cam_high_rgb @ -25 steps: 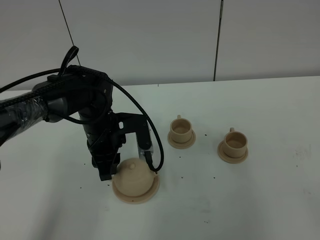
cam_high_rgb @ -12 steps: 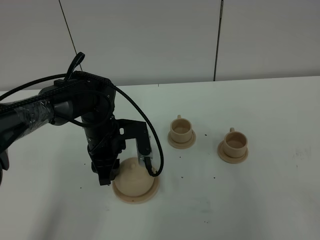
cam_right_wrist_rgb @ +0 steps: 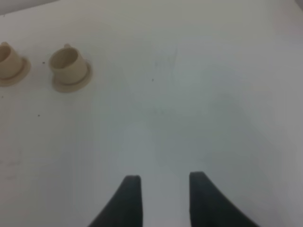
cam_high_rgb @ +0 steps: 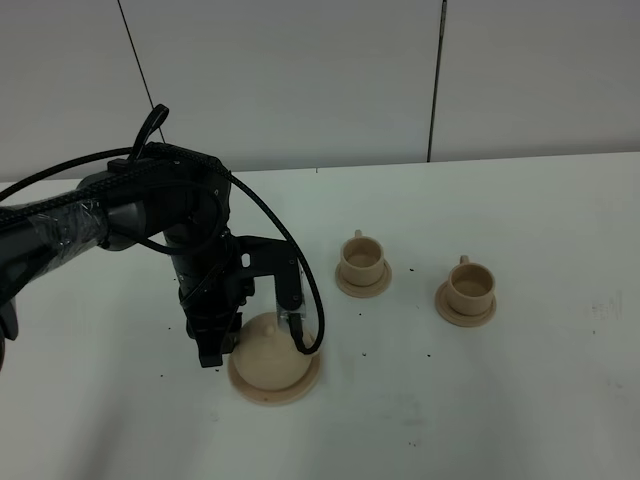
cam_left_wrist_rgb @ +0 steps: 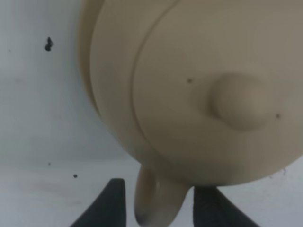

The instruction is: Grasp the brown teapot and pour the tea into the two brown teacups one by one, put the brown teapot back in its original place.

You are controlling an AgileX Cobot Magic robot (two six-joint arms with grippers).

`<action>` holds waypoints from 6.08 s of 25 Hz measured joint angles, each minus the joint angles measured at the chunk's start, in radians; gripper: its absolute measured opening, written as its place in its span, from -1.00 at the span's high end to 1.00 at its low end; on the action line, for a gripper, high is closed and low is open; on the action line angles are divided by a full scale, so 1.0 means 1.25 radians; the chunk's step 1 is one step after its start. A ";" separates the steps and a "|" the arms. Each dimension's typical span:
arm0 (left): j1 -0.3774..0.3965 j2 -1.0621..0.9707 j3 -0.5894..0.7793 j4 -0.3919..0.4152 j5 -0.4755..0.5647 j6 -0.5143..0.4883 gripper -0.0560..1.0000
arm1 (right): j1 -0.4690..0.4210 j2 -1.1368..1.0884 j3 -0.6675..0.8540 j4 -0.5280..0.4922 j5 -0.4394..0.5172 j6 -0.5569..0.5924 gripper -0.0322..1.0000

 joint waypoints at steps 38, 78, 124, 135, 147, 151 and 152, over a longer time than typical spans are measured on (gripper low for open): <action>0.000 0.001 0.000 -0.024 -0.002 0.024 0.57 | 0.000 0.000 0.000 0.001 0.000 0.000 0.47; 0.000 -0.018 0.000 -0.064 -0.021 0.026 0.57 | 0.000 0.000 0.000 0.001 0.000 0.000 0.47; 0.000 -0.044 0.000 -0.070 0.011 0.026 0.57 | 0.000 0.000 0.000 0.001 0.000 0.000 0.47; 0.000 -0.074 0.001 -0.070 0.018 0.026 0.57 | 0.000 0.000 0.000 0.001 0.000 0.000 0.47; 0.000 -0.080 0.001 -0.103 -0.002 0.026 0.58 | 0.000 0.000 0.000 0.001 0.000 0.000 0.47; 0.000 -0.089 0.001 -0.105 -0.018 0.025 0.58 | 0.000 0.000 0.000 0.001 0.000 0.000 0.47; 0.000 -0.093 0.001 -0.105 -0.019 0.024 0.58 | 0.000 0.000 0.000 0.001 0.000 0.000 0.47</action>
